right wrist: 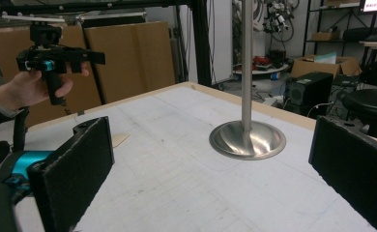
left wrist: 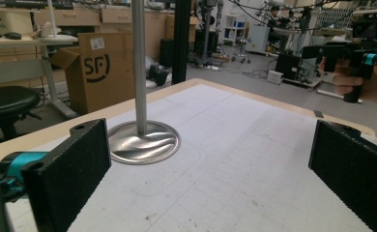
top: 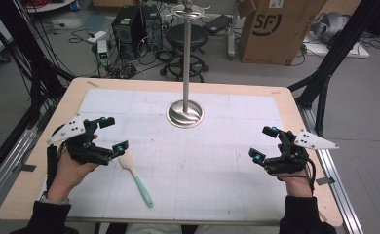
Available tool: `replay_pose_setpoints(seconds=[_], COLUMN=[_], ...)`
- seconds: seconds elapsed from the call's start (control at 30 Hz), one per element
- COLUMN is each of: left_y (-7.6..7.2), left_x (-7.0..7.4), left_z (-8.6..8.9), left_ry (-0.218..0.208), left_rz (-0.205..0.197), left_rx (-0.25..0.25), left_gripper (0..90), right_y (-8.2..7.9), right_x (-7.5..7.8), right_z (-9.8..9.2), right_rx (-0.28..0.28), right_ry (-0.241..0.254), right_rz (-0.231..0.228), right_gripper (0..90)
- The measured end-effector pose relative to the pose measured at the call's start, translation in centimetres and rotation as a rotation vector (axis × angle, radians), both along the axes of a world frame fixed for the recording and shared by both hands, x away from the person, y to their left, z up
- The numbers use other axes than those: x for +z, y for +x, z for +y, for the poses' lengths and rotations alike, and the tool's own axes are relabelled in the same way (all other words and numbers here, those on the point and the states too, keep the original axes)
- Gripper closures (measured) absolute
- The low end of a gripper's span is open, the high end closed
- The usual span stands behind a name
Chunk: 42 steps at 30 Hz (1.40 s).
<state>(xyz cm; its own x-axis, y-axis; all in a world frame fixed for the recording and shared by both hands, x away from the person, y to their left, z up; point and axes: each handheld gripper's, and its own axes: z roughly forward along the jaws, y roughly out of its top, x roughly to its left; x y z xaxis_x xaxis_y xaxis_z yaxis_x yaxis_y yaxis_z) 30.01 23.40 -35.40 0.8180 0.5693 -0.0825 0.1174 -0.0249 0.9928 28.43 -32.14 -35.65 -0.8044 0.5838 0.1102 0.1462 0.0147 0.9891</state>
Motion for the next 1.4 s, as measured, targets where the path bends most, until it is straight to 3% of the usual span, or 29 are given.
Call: replay_pose_setpoints(seconds=[0.23,0.53,0.6,0.73,0.83,0.9,1.0,1.2,1.3,1.4], left_y=[0.1,-0.3,-0.4,-0.5,-0.5,-0.4,-0.5,-1.2,-1.4,-1.3], left_x=[-0.2,-0.8,-1.0,-1.5,-1.8,-2.1,-2.3,-2.7,-3.0,-3.7], left_z=[0.5,0.2,0.2,0.3,0.4,0.4,0.3,-0.2,-0.2,0.2], left_ry=[-0.016,0.022,0.010,0.013,0.013,0.022,0.065,0.182,0.195,0.186], left_rz=[0.003,-0.007,0.017,0.013,0.026,0.057,0.085,0.036,0.023,0.049], left_rx=[0.012,0.000,-0.009,0.006,-0.015,-0.032,-0.062,-0.061,-0.051,-0.039], left_gripper=[1.8,1.8,1.8,2.9,19.2,33.5,53.5,86.0,89.7,89.7], right_y=[0.2,0.6,0.8,0.9,1.0,1.0,0.9,0.9,0.9,1.0], right_x=[-0.1,-0.2,-0.2,-0.1,-0.1,-0.1,0.0,-0.1,-0.3,-0.3], right_z=[0.2,0.2,0.2,0.4,0.5,0.6,0.5,0.5,0.5,0.6], right_rx=[0.013,0.016,0.015,0.020,0.027,0.027,0.026,0.025,0.027,0.031], right_ry=[-0.008,-0.007,-0.004,-0.002,-0.009,-0.012,-0.011,-0.010,-0.015,-0.015], right_rz=[0.004,0.010,0.009,0.011,0.010,0.010,0.005,0.013,0.018,0.019], right_gripper=[0.9,0.9,0.9,0.9,0.9,0.9,0.9,0.9,0.9,0.9])
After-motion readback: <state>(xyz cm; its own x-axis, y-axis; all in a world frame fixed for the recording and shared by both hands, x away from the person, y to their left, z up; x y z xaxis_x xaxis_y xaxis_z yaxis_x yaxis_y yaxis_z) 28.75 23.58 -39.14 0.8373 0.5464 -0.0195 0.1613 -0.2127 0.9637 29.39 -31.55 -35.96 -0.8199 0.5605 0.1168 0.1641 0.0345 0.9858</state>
